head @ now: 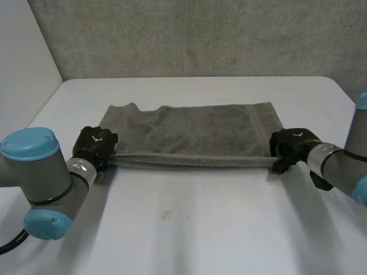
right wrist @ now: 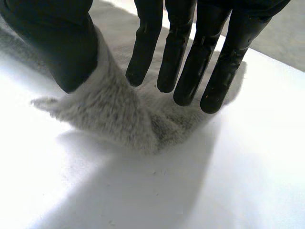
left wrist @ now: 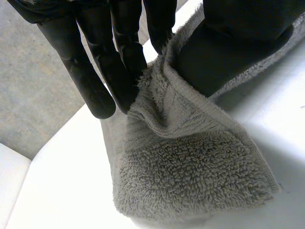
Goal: Fold the towel.
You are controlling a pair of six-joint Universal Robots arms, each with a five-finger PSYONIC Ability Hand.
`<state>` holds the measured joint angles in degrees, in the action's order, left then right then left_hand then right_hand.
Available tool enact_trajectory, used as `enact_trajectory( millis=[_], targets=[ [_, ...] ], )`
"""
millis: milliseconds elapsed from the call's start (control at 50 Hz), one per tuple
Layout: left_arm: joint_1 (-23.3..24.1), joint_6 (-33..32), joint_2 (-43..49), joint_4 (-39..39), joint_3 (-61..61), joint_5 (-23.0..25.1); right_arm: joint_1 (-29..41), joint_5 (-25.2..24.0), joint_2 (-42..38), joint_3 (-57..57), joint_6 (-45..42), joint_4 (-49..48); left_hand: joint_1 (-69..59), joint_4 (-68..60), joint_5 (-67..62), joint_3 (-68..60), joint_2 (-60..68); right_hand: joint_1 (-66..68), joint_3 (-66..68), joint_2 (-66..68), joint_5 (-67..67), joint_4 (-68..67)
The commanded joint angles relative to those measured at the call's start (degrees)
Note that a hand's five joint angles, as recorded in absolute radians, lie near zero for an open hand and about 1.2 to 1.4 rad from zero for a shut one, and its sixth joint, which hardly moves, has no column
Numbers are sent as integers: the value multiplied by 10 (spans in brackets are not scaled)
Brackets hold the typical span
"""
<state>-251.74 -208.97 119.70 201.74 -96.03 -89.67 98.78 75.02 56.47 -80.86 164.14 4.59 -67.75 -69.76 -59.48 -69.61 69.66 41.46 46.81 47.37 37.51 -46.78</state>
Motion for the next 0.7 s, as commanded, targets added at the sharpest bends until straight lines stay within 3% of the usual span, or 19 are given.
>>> enact_trajectory(
  millis=[20, 100, 120, 140, 260, 340, 420, 480, 500, 520, 540, 580, 600, 660, 700],
  targets=[
    [1, 6, -5, 1, -7, -1, -25, -2, 13, -48, 61, -27, -122, -102, -105, -104, 103, 110, 57, 51, 50, -57],
    [0, 7, -4, 1, -9, -2, -27, -2, 7, -59, 65, -37, -122, -102, -105, -104, 103, 184, 131, 125, 124, -131],
    [0, 7, -4, 1, -9, -2, -29, -2, 5, -62, 65, -43, -122, -102, -105, -104, 103, 329, 276, 270, 269, -276],
    [0, 8, -4, 1, -10, -2, -32, 0, 6, -64, 65, -50, -122, -102, -105, -104, 103, 385, 331, 326, 324, -332],
    [0, 7, -22, -16, -19, -1, -37, 1, 33, -60, 43, -56, -122, -102, -105, -104, 103, 385, 332, 326, 325, -332],
    [0, 7, -65, -52, -26, 0, -36, -7, 117, -67, -55, -24, -122, -102, -105, -104, 103, 385, 332, 326, 325, -332],
    [2, 1, -132, -148, -23, 2, -32, -19, 186, -76, -191, 45, -122, -102, -105, -104, 103, 385, 332, 326, 325, -332],
    [-1, -1, -179, -235, -18, 3, -33, -19, 201, -77, -237, 77, -122, -102, -105, -104, 103, 385, 332, 326, 325, -332],
    [-1, -1, -179, -235, -18, 3, -34, -16, 210, -80, -289, 117, -122, -102, -105, -104, 103, 385, 332, 326, 325, -332],
    [-2, -2, -193, -283, -14, 3, -39, -14, 215, -83, -344, 162, -122, -102, -105, -104, 103, 385, 332, 326, 325, -332],
    [-7, -2, -205, -331, -10, 4, -39, -14, 215, -84, -345, 162, -122, -102, -105, -104, 103, 385, 332, 326, 325, -332],
    [-10, -3, -213, -377, -5, 5, -39, -4, 218, -94, -438, 247, -122, -102, -105, -104, 103, 385, 332, 326, 325, -332],
    [-11, -10, -216, -419, -1, 6, -39, -4, 218, -94, -438, 248, -122, -102, -105, -104, 103, 385, 332, 326, 325, -332],
    [-12, -22, -216, -450, 0, 7, -39, 2, 218, -115, -499, 304, -122, -102, -105, -104, 103, 385, 332, 326, 325, -332],
    [-18, -77, -209, -482, -6, 6, -34, 10, 207, -126, -515, 309, -122, -102, -105, -104, 103, 385, 332, 326, 325, -332]
  ],
)
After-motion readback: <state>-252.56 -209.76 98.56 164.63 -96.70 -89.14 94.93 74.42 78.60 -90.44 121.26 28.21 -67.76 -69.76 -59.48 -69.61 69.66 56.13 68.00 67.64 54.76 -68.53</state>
